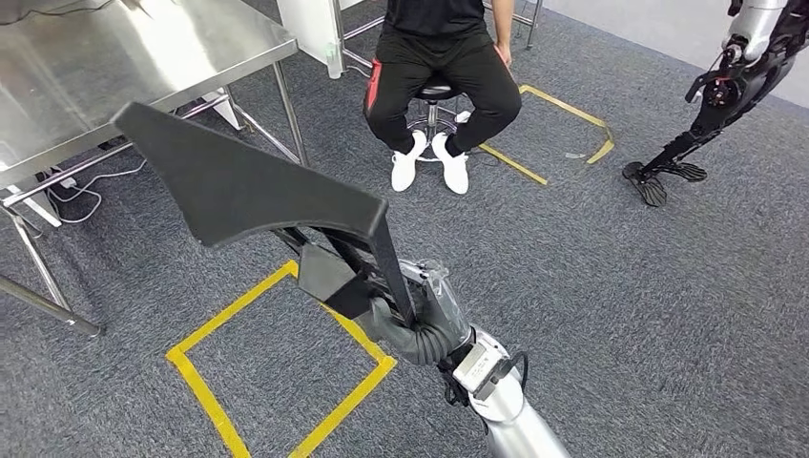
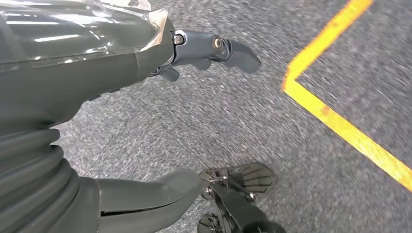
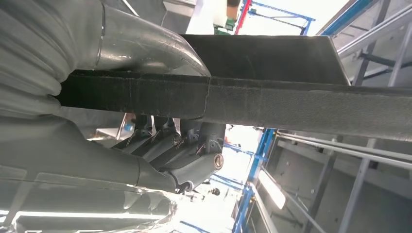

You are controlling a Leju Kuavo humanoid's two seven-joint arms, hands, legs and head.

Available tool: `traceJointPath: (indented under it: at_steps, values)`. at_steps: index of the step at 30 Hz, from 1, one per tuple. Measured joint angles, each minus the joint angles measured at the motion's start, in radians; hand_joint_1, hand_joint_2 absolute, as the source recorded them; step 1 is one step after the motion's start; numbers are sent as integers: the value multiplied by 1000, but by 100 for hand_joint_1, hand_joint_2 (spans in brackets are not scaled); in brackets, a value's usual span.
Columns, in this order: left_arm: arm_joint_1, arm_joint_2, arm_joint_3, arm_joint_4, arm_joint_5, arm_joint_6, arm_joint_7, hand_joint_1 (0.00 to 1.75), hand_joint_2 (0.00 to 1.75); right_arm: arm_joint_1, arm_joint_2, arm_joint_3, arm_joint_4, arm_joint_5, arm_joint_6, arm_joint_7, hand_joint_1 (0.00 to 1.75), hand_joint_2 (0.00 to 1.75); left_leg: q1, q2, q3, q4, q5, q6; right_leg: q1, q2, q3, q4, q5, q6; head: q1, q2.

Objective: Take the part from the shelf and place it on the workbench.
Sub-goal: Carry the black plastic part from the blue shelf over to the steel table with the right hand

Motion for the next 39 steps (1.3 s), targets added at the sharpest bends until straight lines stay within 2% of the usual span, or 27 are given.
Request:
traceJointPath:
  at_steps: [1,3,5,6,7,9,10,12,13,14,16,18,20,21,22,23,25,27,28,30,32,34,35,36,37,38,39]
  values:
    - [0,-1,0,0,0,0,1,0,175,-3,1,0,0,0,0,0,175,175,4,-10,8,-10,6,5,1,19,-7,22,-12,2,1,0]
    - [-3,-4,0,0,0,0,1,0,175,-5,0,0,1,1,0,0,175,175,7,-32,16,-19,12,10,-4,68,-57,130,-57,-2,4,0]
    - [-4,-5,0,0,0,-1,3,0,175,-4,-4,0,3,1,0,1,175,175,8,-58,15,-18,12,11,-10,87,-121,246,-95,0,6,0]
    - [-3,-6,0,0,1,-1,3,0,175,-3,-5,0,5,1,0,2,175,175,9,-72,14,-17,12,10,-12,89,-133,261,-93,7,5,0]
    - [-2,-7,0,0,1,-1,4,0,175,-4,-6,0,6,1,0,2,175,175,10,-86,15,-16,11,9,-16,91,-126,237,-75,18,5,0]
    - [-1,-9,0,0,3,-1,4,0,175,-7,-6,0,8,1,0,2,175,175,14,-112,13,-6,6,1,-26,112,-70,109,-17,42,6,0]
    - [-1,-9,0,0,4,-1,4,0,175,-10,-6,1,9,1,0,2,175,175,14,-123,10,2,1,-6,-29,125,-42,51,5,45,6,0]
    - [0,-9,0,0,5,0,6,0,175,-14,-5,2,12,-1,0,3,175,175,13,-139,1,12,-3,-19,-28,140,-19,6,20,34,7,0]
    - [2,-9,0,0,6,1,7,0,175,-16,-4,3,14,-2,0,4,175,175,12,-145,-3,13,-3,-24,-25,134,-18,5,21,25,7,0]
    - [4,-9,-1,0,6,1,9,0,175,-18,-3,4,14,-3,0,4,175,175,15,-146,-5,13,-3,-27,-25,127,-18,6,23,17,7,0]
    - [5,-9,-1,1,9,2,11,0,175,-21,0,7,15,-5,0,5,175,175,17,-111,-18,40,-21,-35,-27,112,-16,3,23,4,4,0]
    - [2,-9,-1,1,13,2,12,0,175,-22,3,9,17,-8,0,5,175,175,16,-58,-66,136,-72,-43,-24,94,-13,1,21,-6,1,0]
    - [2,-10,0,1,16,3,15,0,175,-22,3,10,22,-11,0,5,175,175,18,-35,-132,256,-118,-48,-20,71,-13,2,17,-11,-1,0]
    - [3,-11,0,1,17,4,16,0,175,-22,2,11,26,-12,0,5,175,175,18,-32,-149,284,-120,-48,-19,60,-12,2,16,-13,-1,0]
    - [4,-12,0,1,19,4,17,0,175,-22,2,12,29,-14,0,5,175,175,18,-29,-148,274,-102,-46,-17,49,-11,2,14,-15,-1,0]
    - [4,-12,0,1,22,4,18,0,175,-23,2,13,32,-15,1,5,175,175,17,-24,-127,229,-71,-42,-16,39,-9,2,12,-16,-1,0]
    - [3,-12,0,1,25,5,19,0,175,-26,3,15,36,-18,2,5,175,175,10,17,-59,99,-13,-30,-11,21,-3,2,7,-14,-1,0]
    - [1,-12,0,1,27,7,18,0,175,-30,3,16,40,-22,3,4,175,175,-1,46,-24,31,2,-20,-5,6,1,1,1,-6,0,0]
    - [1,-12,0,1,28,7,18,0,175,-31,4,17,43,-24,3,4,175,175,-5,44,-24,26,-3,-17,-3,-3,3,-1,-1,-2,0,0]
    - [3,-14,0,1,29,10,18,0,175,-33,5,18,47,-25,3,3,175,175,-4,20,-20,17,1,-8,-1,-12,9,-1,-6,7,1,0]
    - [2,-17,0,1,30,11,18,0,175,-35,6,19,50,-26,4,1,175,175,3,-3,-9,3,9,4,-1,25,-10,49,-33,9,2,0]
    - [-1,-19,0,1,30,12,17,0,175,-35,3,19,54,-27,4,0,175,175,8,-29,-5,-1,12,11,-4,75,-71,170,-82,3,4,0]
    - [-1,-20,0,1,30,12,17,0,175,-34,1,19,57,-27,4,0,175,175,8,-43,-6,-1,11,13,-6,85,-104,231,-102,2,4,0]
    - [0,-20,0,1,30,12,17,0,175,-33,-1,19,60,-27,4,0,175,175,8,-58,-6,-1,11,13,-6,89,-127,266,-109,6,4,0]
    - [1,-21,0,1,30,12,17,0,175,-32,-3,19,62,-27,4,0,175,175,8,-71,-5,0,11,13,-7,91,-131,263,-99,13,4,0]
    - [2,-22,0,1,30,12,17,0,175,-33,-4,19,64,-28,4,0,175,175,8,-82,-4,1,10,11,-9,91,-116,221,-74,23,4,0]
    - [2,-22,0,1,30,12,17,0,175,-34,-5,19,64,-29,4,-1,175,175,9,-92,-3,4,8,8,-12,93,-86,151,-40,33,4,0]
